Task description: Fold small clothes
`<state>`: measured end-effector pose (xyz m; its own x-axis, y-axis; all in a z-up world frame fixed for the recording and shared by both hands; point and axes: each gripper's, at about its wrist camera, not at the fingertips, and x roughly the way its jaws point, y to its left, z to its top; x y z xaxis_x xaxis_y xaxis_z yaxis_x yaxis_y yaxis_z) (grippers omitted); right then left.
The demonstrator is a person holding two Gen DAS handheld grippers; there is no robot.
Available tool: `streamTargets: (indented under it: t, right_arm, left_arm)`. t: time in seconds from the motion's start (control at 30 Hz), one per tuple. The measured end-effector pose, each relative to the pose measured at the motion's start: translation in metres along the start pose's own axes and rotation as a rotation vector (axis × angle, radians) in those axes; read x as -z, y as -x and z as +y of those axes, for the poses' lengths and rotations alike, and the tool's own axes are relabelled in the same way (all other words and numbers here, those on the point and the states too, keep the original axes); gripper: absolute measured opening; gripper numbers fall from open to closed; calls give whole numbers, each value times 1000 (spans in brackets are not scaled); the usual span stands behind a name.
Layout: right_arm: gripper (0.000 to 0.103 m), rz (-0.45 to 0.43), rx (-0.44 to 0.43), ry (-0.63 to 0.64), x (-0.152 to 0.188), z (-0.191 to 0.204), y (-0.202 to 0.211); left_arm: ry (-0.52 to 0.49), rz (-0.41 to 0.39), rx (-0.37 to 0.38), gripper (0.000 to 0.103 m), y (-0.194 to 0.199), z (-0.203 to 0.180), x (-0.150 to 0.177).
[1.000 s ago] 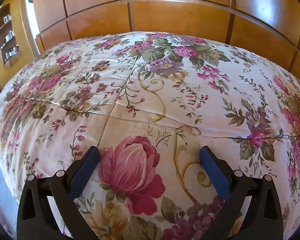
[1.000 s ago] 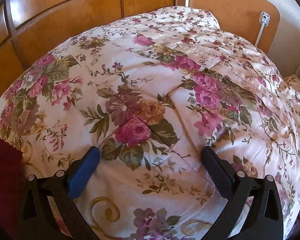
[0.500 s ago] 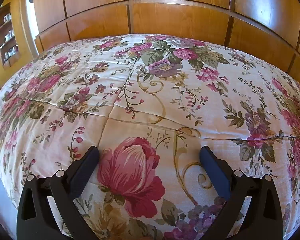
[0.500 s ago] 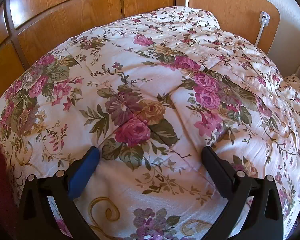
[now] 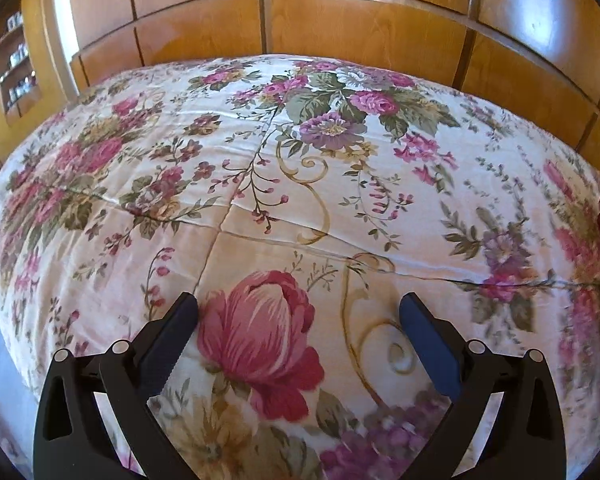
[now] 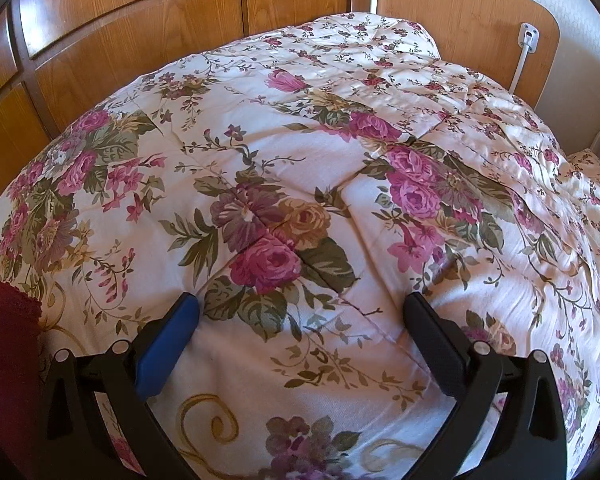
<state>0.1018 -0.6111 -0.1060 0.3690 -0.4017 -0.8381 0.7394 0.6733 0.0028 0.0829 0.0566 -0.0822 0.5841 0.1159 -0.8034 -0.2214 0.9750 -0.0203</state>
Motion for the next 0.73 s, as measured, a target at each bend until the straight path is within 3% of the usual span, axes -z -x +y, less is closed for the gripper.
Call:
streamTargets:
  t: [0.07,0.23,0.3,0.37,0.47,0.6,0.73]
  right_arm:
    - [101,52,45,6,-1,6,15]
    - [101,-215,-51,117,54,37,146]
    - [101,-270,-153,170,94,55,193]
    - [101,-266,-259,207,132,73,223]
    - [101,-222,-350,232,176,100,246]
    - [101,-195,-412,343,209,143,265]
    - [101,-223,-450,415,233,174,283]
  left_arm:
    - [2,-19,31,99,15,-2,1]
    - [-44,-90,112,99,57,-15,4]
    - [-70,-137,169,99,74,-25,6]
    - [-98,-155,196,99,84,-35,7]
    - [-150,-196,228,99,104,-52,12]
    - [-177,-229,244,99,128,-63,21]
    - [-157,-238,235,99,138,-56,27]
